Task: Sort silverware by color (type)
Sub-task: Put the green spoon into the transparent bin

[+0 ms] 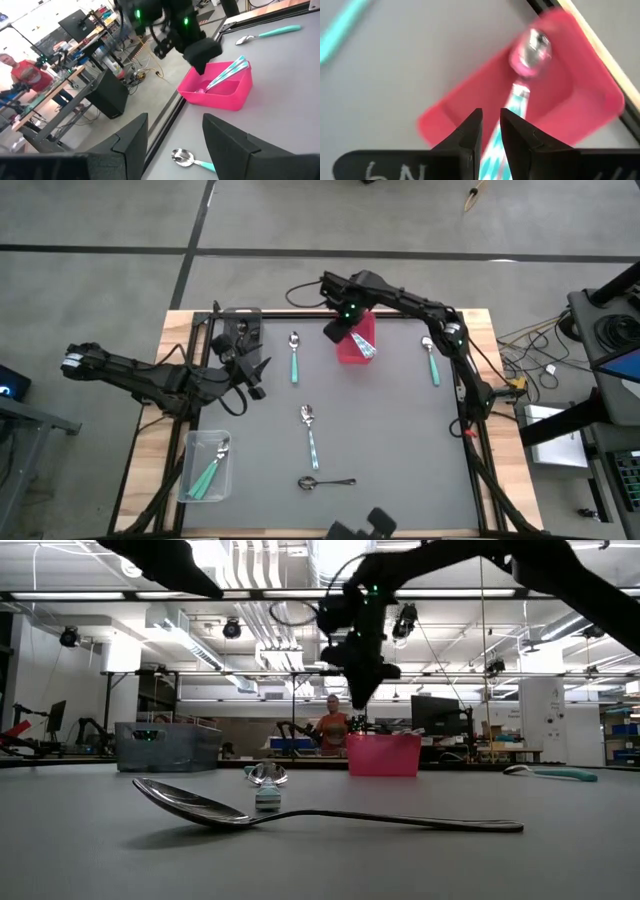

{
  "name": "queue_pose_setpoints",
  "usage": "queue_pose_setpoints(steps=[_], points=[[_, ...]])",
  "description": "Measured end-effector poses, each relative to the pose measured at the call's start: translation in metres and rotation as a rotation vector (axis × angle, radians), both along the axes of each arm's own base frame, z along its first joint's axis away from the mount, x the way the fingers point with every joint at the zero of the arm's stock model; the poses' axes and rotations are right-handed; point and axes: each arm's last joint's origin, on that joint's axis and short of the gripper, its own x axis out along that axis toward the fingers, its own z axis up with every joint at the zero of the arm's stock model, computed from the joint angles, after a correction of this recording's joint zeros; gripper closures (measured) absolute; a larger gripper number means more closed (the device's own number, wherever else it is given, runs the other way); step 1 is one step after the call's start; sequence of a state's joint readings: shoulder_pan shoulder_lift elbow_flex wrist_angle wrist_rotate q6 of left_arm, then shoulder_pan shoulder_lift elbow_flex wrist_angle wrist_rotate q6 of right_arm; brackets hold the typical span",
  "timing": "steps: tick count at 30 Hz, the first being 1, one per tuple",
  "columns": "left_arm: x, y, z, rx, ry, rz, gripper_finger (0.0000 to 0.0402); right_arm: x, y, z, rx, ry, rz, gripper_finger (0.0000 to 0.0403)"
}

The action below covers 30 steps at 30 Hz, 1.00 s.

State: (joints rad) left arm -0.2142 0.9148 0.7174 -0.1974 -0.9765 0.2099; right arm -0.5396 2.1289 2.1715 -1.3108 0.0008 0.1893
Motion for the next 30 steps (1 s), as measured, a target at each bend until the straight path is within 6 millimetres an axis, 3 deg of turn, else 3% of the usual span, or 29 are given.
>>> queue_pose_setpoints(steps=[11, 16, 21, 30], points=[[-0.004, 0.001, -0.008, -0.083, -0.009, 0.034, 0.0231, 0.034, 0.082, 0.026, -0.167, -0.151, 0.266, 0.0345], [-0.003, -0.001, -0.010, -0.171, -0.030, -0.014, 0.0231, 0.040, 0.120, 0.028, -0.223, -0.222, 0.357, 0.0345], [-0.001, -0.004, -0.012, -0.308, -0.065, -0.096, 0.0231, 0.037, 0.149, 0.027, -0.276, -0.341, 0.417, 0.0345], [0.008, -0.008, -0.030, -0.467, -0.064, -0.110, 0.0231, 0.011, 0.186, 0.019, -0.389, -0.584, 0.455, 0.0345]])
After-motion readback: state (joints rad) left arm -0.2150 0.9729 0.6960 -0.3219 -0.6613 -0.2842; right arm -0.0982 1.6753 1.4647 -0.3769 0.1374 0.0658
